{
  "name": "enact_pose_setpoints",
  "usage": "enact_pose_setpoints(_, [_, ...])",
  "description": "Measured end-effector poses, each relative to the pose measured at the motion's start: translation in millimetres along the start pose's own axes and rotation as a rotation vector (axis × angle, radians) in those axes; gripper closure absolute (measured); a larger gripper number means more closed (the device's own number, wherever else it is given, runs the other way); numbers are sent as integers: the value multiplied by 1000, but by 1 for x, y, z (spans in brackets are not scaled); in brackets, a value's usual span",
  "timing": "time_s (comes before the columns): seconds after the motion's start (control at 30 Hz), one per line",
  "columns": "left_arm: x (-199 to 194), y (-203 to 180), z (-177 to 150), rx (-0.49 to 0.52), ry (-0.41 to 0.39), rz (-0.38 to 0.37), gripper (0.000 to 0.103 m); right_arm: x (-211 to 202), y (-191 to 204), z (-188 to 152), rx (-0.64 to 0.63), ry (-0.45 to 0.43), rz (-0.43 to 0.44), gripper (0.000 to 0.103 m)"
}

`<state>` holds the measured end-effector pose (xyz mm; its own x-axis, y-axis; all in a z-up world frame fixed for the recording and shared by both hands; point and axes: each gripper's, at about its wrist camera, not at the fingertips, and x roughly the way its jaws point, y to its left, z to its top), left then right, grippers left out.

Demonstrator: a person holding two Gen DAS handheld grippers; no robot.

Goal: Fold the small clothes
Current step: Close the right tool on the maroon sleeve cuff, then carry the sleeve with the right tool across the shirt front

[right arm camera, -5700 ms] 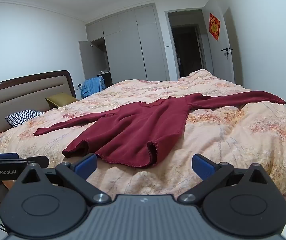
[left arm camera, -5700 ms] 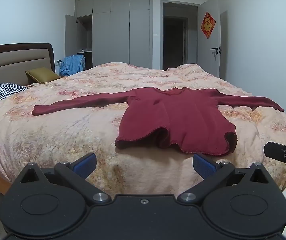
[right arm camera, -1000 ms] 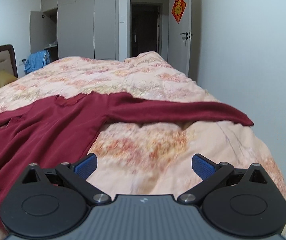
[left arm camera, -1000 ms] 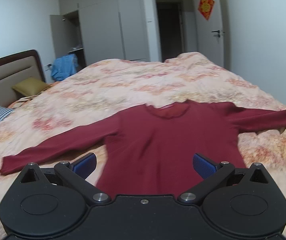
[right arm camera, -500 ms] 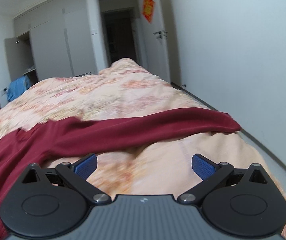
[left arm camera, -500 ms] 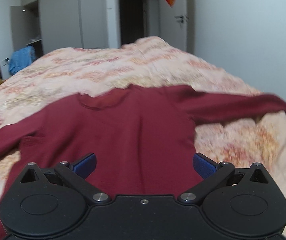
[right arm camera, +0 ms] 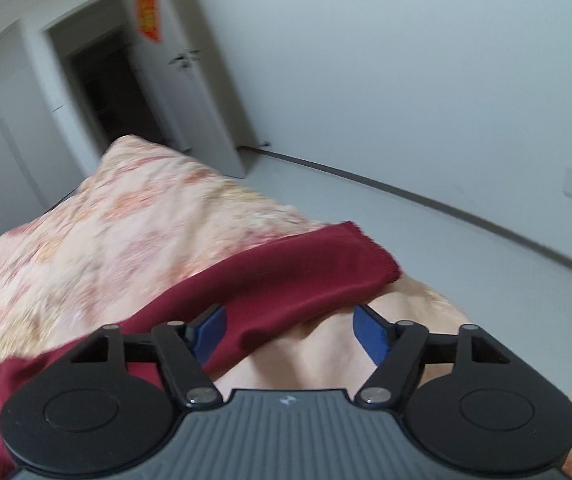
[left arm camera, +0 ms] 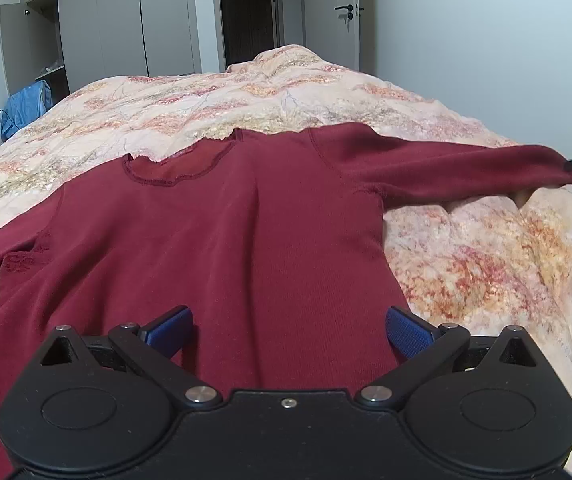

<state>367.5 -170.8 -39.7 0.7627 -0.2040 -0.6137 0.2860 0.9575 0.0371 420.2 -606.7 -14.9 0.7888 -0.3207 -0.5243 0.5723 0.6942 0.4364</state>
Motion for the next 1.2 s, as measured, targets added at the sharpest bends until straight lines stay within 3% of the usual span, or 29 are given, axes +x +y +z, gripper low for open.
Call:
enact_pose_setpoints(0.03, [-1, 1, 1, -2, -3, 1, 1, 8, -4, 2, 29, 10, -11, 38])
enact_pose_setpoints(0.1, [-3, 2, 4, -5, -7, 4, 1, 22, -10, 4, 90, 27, -57, 57])
enact_pose_setpoints(0.13, [-4, 3, 6, -6, -11, 4, 1, 26, -13, 6, 120, 26, -54, 60])
enact_pose_setpoints(0.17, [-5, 3, 7, -7, -15, 6, 1, 29, -14, 7, 137, 21, -45, 69])
enact_pose_setpoints(0.2, [-7, 4, 8, -8, -18, 8, 1, 29, -14, 8, 143, 8, -44, 85])
enact_pose_setpoints(0.27, [-9, 4, 10, -12, -24, 11, 1, 24, -13, 10, 148, -26, -39, 97])
enact_pose_setpoints(0.47, [-15, 5, 13, -5, -20, 3, 1, -19, -25, 4, 200, -75, 0, 98])
enact_pose_setpoints(0.63, [-17, 6, 13, 1, -9, 14, 1, -22, -46, -13, 250, 17, -31, 98])
enact_pose_setpoints(0.73, [-20, 12, 16, -28, -2, -1, 1, -21, -46, -19, 263, 12, -41, 98])
enact_pose_setpoints(0.97, [-30, 38, 37, -117, 5, 39, 1, -56, 28, -1, -68, -193, -43, 98])
enact_pose_setpoints(1.07, [-40, 57, 46, -173, -19, 33, 1, -69, 80, 5, -222, -272, 24, 98])
enact_pose_setpoints(1.2, [-54, 86, 54, -244, -63, 65, 1, -91, 165, -8, -445, -372, 175, 98])
